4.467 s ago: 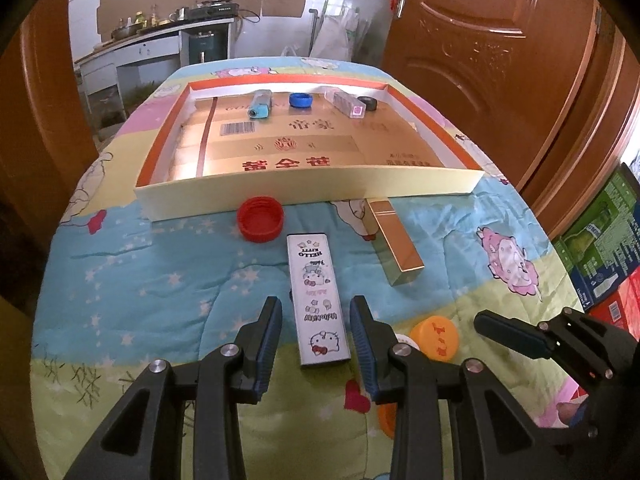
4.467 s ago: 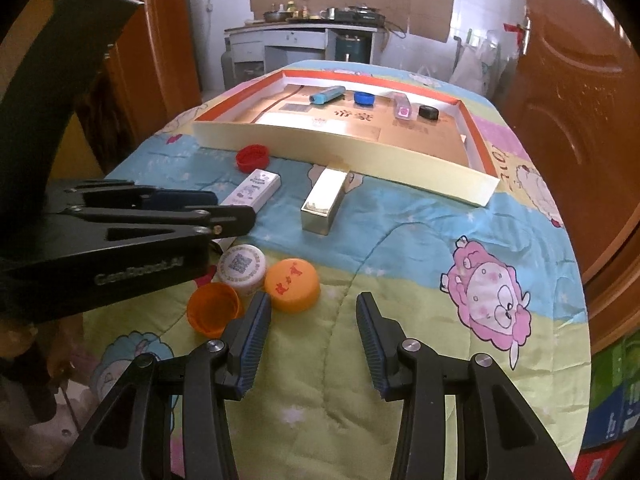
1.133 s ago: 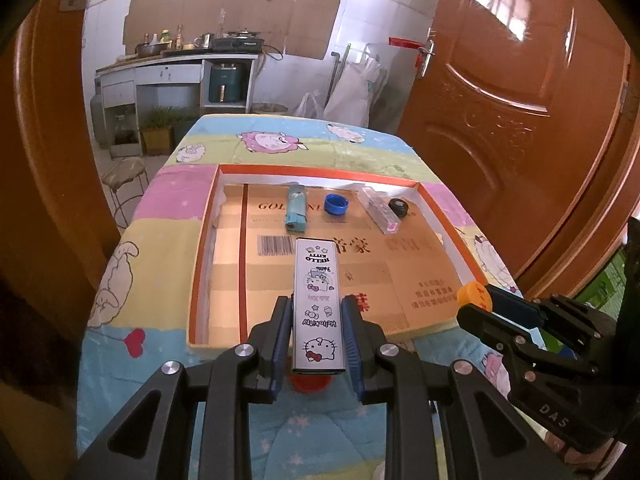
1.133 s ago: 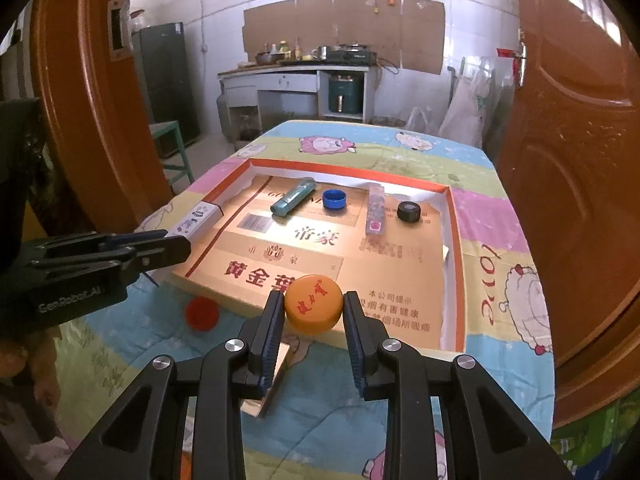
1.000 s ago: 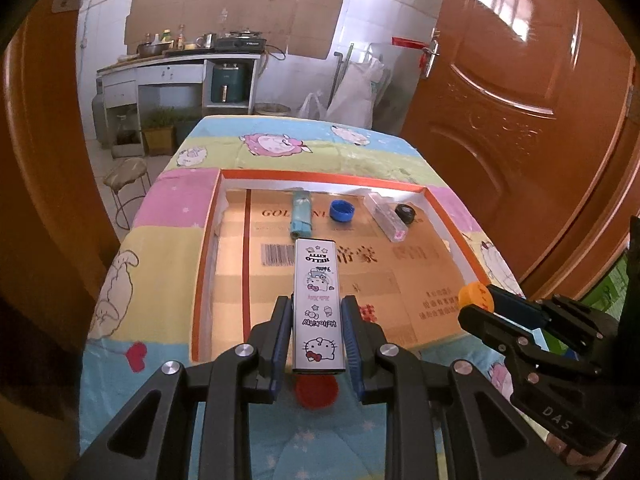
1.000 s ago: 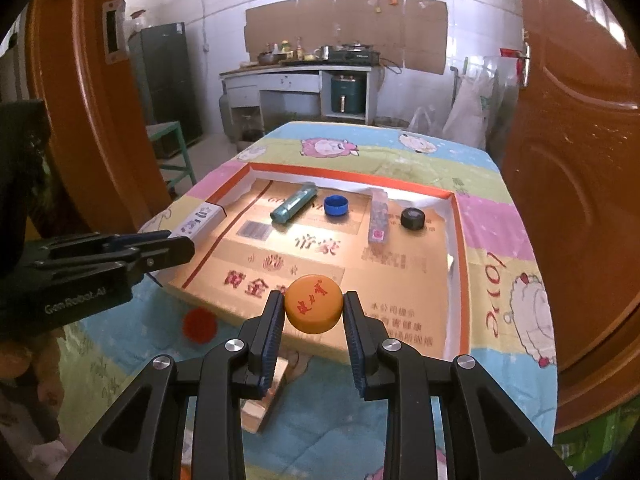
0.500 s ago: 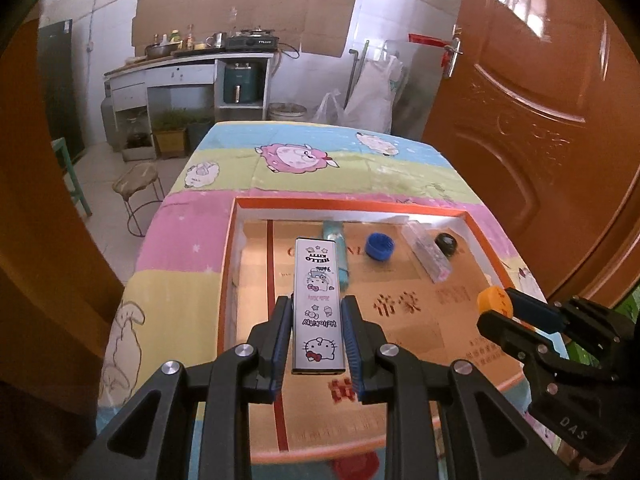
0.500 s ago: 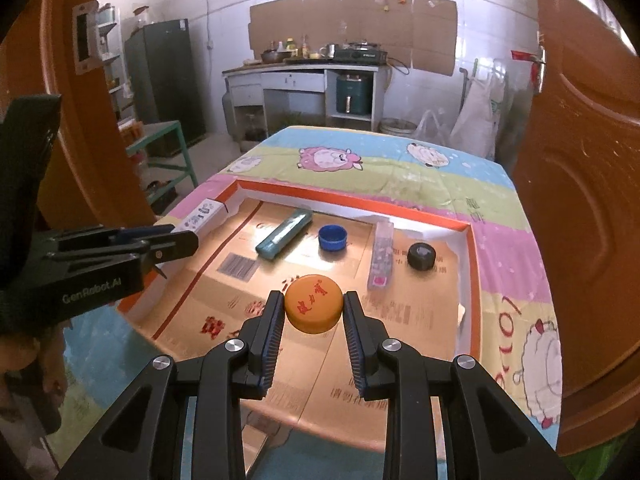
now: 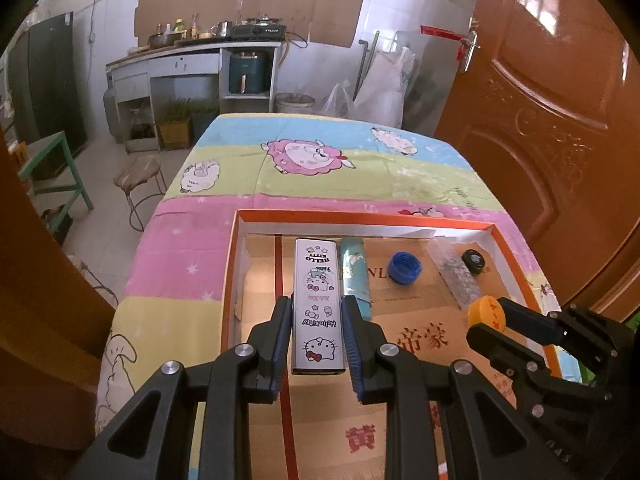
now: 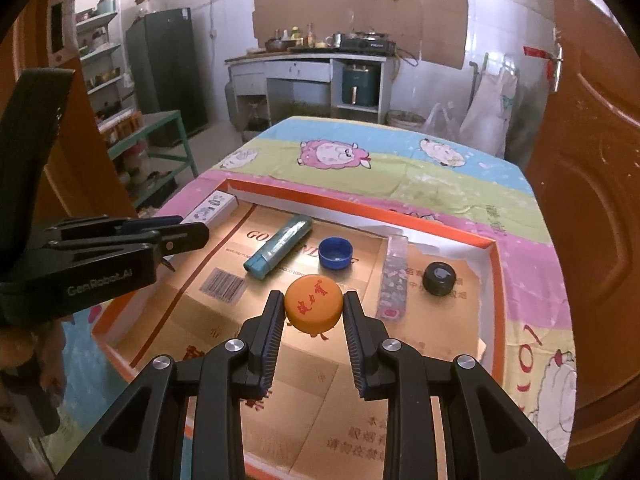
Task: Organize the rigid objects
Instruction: 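Carry the white box into the box lid with the left tool while the right tool carries the orange cap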
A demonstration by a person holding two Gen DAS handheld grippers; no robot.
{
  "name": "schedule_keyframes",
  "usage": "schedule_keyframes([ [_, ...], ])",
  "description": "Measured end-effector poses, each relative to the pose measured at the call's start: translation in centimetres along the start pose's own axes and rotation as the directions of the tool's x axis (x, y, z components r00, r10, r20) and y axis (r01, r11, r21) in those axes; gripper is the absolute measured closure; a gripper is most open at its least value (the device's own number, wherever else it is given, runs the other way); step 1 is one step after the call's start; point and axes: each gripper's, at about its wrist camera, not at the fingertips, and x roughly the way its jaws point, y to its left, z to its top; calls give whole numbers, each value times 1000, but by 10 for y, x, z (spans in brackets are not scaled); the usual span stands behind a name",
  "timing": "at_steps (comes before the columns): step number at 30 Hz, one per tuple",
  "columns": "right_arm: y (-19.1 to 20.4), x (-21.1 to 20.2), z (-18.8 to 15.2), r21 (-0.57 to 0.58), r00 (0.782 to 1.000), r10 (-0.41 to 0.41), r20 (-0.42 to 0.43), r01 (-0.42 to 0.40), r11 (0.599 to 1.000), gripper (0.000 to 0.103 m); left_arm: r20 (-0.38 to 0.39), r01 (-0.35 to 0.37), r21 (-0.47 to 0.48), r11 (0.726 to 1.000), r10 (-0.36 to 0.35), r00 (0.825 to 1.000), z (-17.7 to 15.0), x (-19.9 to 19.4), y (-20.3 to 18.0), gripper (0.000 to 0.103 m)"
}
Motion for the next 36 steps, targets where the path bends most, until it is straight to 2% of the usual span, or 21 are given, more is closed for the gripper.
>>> schedule_keyframes([
  [12,-9,32,7,23,998,3,-63,-2,1000,72,-60,-8,-9,1000,7,998,10,32,3,77],
  [36,-6,64,10,-7,987,-16,-161,15,1000,72,-132,-13,-27,1000,9,991,11,61,10,77],
])
